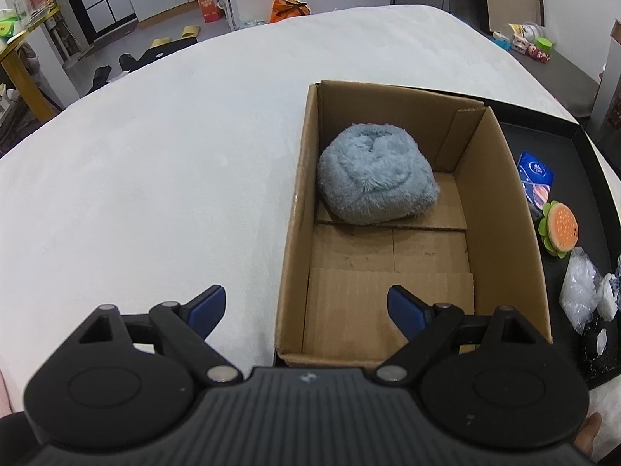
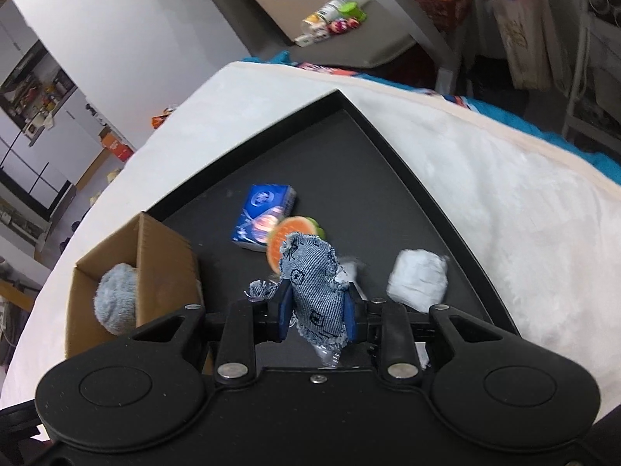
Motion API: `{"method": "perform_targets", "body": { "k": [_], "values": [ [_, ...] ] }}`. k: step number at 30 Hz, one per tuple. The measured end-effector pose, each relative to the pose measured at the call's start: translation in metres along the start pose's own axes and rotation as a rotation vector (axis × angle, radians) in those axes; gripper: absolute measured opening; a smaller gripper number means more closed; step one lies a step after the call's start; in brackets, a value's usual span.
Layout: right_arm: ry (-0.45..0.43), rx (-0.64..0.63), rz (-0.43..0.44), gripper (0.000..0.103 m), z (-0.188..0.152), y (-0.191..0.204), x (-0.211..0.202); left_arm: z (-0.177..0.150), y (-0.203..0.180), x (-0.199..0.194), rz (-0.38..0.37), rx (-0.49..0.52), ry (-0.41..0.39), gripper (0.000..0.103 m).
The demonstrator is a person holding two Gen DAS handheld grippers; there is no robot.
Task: Organize soft objects
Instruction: 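Carry the denim plush toy with the right gripper into the box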
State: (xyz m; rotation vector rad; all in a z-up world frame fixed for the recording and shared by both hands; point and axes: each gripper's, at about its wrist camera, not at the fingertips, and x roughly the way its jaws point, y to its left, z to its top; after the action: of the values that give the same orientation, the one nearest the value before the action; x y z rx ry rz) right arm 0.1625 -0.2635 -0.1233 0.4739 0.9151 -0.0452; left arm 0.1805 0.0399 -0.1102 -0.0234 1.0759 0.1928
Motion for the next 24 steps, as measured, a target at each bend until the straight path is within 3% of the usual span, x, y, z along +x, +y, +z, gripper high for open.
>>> {"method": "perform_targets", "body": {
  "k": [14,24],
  "values": [
    [-0.055,-0.127,0.071,0.026,0.006,0.049,-0.006,0.001,0.012,-0.001,-0.015,-0.040,-0.043,0.085],
    [-0.069,-0.270,0.086,0.027,-0.001,0.093,-0.001,0.000,0.019,0.005,-0.031,-0.056,-0.052,0.061]
  ]
}}
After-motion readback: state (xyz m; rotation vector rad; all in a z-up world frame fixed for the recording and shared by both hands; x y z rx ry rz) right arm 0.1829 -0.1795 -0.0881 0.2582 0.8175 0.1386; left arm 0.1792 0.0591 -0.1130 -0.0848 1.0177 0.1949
